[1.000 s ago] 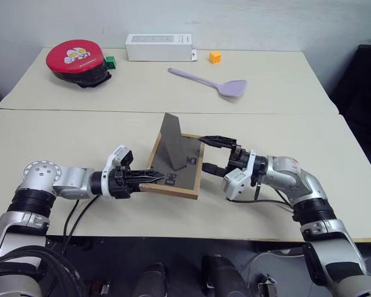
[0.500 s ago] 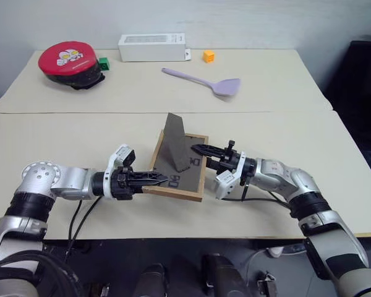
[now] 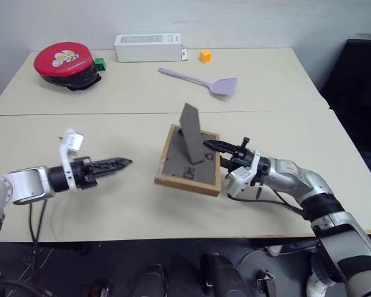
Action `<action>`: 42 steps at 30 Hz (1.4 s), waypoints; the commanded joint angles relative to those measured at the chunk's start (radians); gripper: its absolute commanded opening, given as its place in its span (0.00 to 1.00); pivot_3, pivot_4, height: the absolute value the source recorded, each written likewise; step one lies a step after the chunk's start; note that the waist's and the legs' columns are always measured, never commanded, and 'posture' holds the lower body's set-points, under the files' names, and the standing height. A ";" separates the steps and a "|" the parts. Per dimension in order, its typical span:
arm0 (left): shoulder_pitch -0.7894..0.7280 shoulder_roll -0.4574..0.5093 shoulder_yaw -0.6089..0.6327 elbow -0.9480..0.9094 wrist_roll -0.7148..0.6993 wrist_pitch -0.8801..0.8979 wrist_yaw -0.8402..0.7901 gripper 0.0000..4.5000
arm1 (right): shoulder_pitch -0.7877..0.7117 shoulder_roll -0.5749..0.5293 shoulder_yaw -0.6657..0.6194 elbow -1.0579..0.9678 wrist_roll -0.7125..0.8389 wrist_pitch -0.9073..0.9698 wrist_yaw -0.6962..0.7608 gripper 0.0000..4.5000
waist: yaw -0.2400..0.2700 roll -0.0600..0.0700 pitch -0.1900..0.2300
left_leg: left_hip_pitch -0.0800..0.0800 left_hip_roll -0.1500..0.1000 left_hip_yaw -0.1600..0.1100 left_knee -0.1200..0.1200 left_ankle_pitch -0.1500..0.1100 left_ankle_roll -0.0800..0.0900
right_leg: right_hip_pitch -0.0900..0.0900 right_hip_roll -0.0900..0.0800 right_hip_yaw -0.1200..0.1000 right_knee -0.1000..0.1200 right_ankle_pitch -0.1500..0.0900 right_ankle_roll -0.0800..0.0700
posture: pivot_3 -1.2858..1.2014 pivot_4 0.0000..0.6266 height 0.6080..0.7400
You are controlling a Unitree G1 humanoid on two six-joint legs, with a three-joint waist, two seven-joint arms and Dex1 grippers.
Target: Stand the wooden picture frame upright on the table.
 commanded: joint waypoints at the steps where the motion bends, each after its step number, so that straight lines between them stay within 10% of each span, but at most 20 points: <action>1: 0.056 -0.001 -0.020 -0.079 0.334 -0.386 -0.278 0.98 | 0.084 -0.019 -0.011 -0.219 0.555 0.326 0.326 0.28 | 0.007 0.000 0.000 | 0.000 0.000 -0.001 0.000 0.000 0.000 | 0.001 0.000 -0.001 -0.002 0.000 0.000 | 0.52 0.24 1.00; 5: 0.079 -0.104 -0.026 -0.173 0.445 -0.538 -0.342 1.00 | 0.153 -0.030 -0.147 -0.432 1.026 0.874 0.486 0.28 | 0.028 0.001 0.000 | -0.001 0.001 -0.001 0.003 -0.002 0.003 | 0.002 -0.003 0.000 -0.002 0.000 0.000 | 0.52 0.24 1.00; 8: 0.073 -0.189 -0.036 -0.236 0.497 -0.573 -0.313 1.00 | 0.139 -0.026 -0.226 -0.400 1.107 1.122 0.478 0.28 | 0.032 0.001 0.000 | -0.001 0.001 -0.002 0.004 -0.003 0.006 | 0.003 -0.006 -0.001 -0.002 0.001 0.001 | 0.52 0.24 1.00; 26: 0.037 -0.303 -0.023 -0.239 0.620 -0.590 -0.310 1.00 | 0.018 0.143 -0.382 0.074 0.910 1.294 0.589 0.28 | 0.021 -0.001 -0.002 | 0.001 0.001 0.002 0.004 -0.004 0.006 | 0.001 -0.004 0.002 0.000 0.001 0.001 | 0.52 0.24 1.00; 36: 0.064 -0.279 0.032 -0.187 0.634 -0.557 -0.329 1.00 | 0.060 0.129 -0.436 -0.067 0.869 1.266 0.635 1.00 | 0.025 -0.001 -0.002 | -0.002 0.001 0.002 0.003 -0.004 0.006 | 0.000 -0.005 0.002 0.003 0.001 0.001 | 0.52 0.24 1.00; 42: 0.176 -0.227 0.101 -0.108 0.722 -0.609 -0.334 1.00 | 0.205 0.023 -0.529 -0.217 0.880 1.058 0.834 1.00 | 0.027 0.000 -0.002 | -0.002 0.001 0.002 0.002 -0.005 0.007 | 0.000 -0.005 0.001 -0.002 0.001 0.001 | 0.52 0.24 1.00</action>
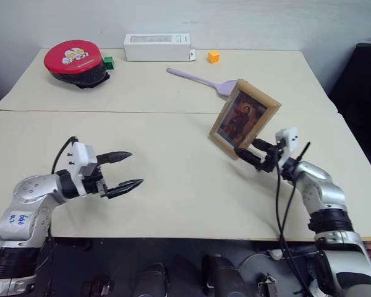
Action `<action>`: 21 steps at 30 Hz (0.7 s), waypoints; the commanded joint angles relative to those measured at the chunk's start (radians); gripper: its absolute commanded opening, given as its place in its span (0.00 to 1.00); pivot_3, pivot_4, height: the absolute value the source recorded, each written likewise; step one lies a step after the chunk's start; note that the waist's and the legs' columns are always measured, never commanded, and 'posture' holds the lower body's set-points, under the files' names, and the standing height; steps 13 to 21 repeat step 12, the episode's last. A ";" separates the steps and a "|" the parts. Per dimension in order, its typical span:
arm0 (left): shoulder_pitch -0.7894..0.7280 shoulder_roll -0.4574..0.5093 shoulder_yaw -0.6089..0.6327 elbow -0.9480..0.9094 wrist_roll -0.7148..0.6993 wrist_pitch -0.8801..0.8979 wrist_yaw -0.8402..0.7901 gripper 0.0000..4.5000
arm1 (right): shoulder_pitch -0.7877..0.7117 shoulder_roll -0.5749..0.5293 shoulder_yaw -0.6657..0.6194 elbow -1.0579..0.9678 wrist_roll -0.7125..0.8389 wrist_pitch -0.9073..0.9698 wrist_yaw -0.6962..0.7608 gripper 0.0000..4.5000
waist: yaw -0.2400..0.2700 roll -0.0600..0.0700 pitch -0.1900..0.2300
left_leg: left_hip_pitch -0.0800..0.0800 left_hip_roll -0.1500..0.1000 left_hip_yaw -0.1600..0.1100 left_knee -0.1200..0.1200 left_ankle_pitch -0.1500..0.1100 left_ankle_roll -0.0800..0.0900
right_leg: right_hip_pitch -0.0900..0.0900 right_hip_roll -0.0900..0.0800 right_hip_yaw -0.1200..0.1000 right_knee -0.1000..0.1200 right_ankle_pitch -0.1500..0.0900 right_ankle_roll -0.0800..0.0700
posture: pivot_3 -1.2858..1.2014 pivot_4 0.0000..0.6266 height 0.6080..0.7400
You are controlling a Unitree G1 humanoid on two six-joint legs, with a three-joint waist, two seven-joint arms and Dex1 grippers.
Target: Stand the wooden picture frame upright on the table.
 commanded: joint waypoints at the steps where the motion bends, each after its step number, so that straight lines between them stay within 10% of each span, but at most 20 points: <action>1: 0.073 0.034 0.081 0.038 0.018 0.004 0.004 1.00 | 0.097 -0.057 -0.098 -0.147 0.019 -0.201 0.135 1.00 | 0.000 0.001 0.000 | 0.000 0.000 0.000 -0.001 0.000 0.000 | 0.000 0.000 0.000 0.000 0.000 0.000 | 0.52 0.24 1.00; 11: 0.263 0.066 0.184 0.045 0.137 -0.083 0.067 1.00 | 0.454 -0.172 -0.092 -0.302 -0.136 -0.560 0.277 1.00 | 0.004 0.001 0.000 | 0.003 0.000 0.001 -0.001 -0.004 0.005 | 0.002 -0.001 0.001 -0.002 0.000 0.000 | 0.52 0.24 1.00; 21: 0.274 0.073 0.181 0.022 0.138 -0.058 0.073 1.00 | 0.466 -0.170 -0.090 -0.302 -0.143 -0.576 0.273 1.00 | 0.004 0.001 0.000 | 0.003 0.000 0.001 -0.001 -0.004 0.005 | 0.002 -0.001 0.001 -0.002 0.000 0.000 | 0.52 0.24 1.00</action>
